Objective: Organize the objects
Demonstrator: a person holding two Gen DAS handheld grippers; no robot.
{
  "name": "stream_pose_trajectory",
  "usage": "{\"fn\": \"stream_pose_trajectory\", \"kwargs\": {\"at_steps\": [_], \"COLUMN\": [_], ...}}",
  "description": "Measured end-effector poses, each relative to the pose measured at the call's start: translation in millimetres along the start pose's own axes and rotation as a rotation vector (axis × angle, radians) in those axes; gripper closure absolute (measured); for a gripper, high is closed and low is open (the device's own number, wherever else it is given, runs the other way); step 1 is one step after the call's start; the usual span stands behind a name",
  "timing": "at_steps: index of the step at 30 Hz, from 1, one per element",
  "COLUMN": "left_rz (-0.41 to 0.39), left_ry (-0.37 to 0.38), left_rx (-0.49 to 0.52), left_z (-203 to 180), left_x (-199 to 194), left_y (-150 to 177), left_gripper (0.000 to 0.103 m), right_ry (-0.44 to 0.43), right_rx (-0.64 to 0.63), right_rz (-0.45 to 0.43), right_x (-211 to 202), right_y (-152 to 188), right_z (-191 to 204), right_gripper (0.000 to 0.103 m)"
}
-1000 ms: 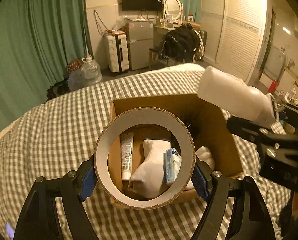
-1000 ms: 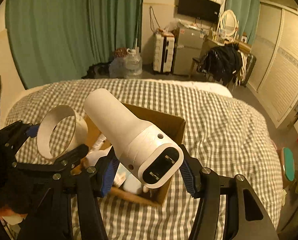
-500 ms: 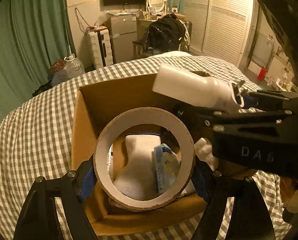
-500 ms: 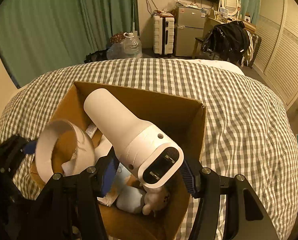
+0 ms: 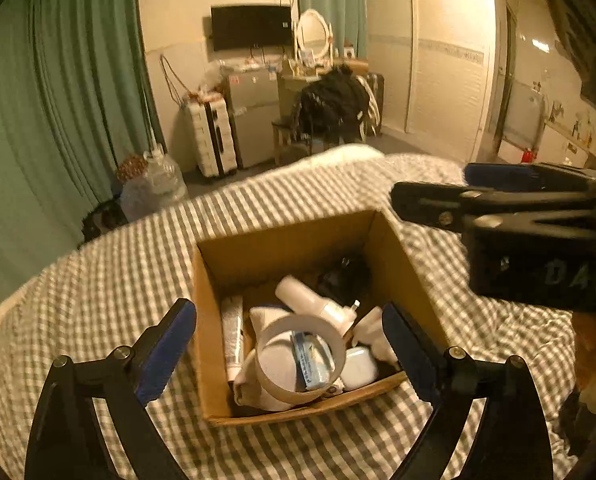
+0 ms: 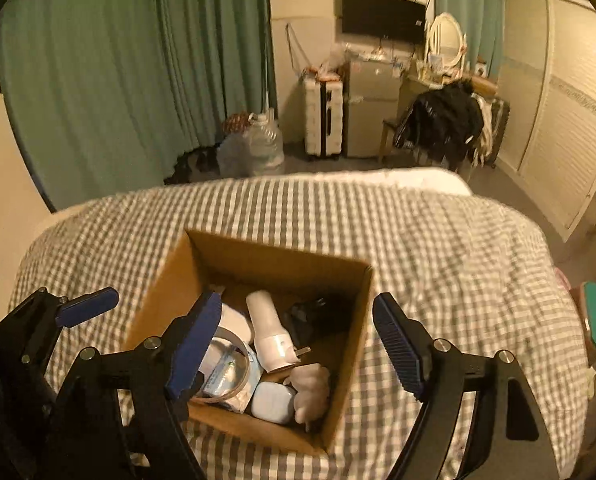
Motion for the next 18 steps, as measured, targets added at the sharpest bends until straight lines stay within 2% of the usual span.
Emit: {"fn": "stream_pose_trajectory", "kwargs": {"at_steps": [2,10,18], "left_rz": [-0.033,-0.143,-0.209], "left_ry": [-0.015,-0.075,-0.106], "left_rx": [0.007,0.012,-0.019], "left_z": [-1,-5,-12], "left_x": [-24,-116,-191], "left_y": [-10,-44,-45], "left_gripper": [0.006,0.002,0.001], "right_ry": [0.008,0.02,0.033], "right_rx": [0.007,0.026,0.035], "right_rz": [-0.037,-0.193,-0.315], "right_x": [-25,-142,-242], "right_y": [-10,-35,-25], "right_z": [0,0,-1], "right_gripper": [0.02,0.016,0.013]}}
Point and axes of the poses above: each gripper's, at about its wrist camera, not at the fingertips, and x roughly the way its jaws point, z to its left, y to its underside, the point moved 9 cm from there along x, roughly the way its jaws point, and after that the axes turned 8 degrees about x, right-handed, at the moved point
